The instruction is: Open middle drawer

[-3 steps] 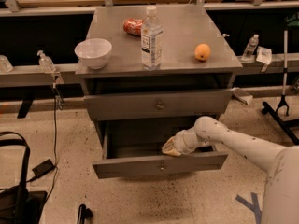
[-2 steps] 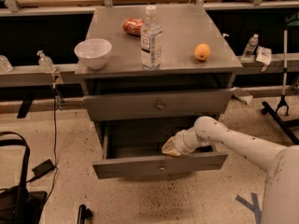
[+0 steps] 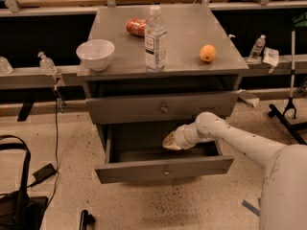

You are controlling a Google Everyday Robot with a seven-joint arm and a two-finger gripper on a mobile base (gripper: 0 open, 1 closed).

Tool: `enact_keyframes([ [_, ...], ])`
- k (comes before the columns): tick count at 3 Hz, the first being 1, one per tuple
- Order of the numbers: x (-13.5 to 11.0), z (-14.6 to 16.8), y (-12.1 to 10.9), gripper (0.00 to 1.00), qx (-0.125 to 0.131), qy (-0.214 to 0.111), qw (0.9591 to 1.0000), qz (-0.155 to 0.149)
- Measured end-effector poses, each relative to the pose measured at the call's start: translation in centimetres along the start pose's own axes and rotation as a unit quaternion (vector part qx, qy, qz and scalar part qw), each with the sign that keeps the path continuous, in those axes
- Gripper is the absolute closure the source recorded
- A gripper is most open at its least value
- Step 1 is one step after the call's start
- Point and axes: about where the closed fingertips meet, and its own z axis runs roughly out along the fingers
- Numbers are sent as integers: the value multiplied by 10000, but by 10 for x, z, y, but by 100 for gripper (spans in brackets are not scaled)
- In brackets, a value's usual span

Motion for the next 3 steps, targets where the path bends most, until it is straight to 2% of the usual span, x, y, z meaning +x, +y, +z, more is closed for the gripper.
enact_keyframes([
  [1, -4, 9, -11, 100, 17, -57, 10000, 1],
  [2, 3, 22, -7, 100, -121, -79, 9998, 97],
  [3, 14, 32, 8, 100, -341, -50, 9992, 194],
])
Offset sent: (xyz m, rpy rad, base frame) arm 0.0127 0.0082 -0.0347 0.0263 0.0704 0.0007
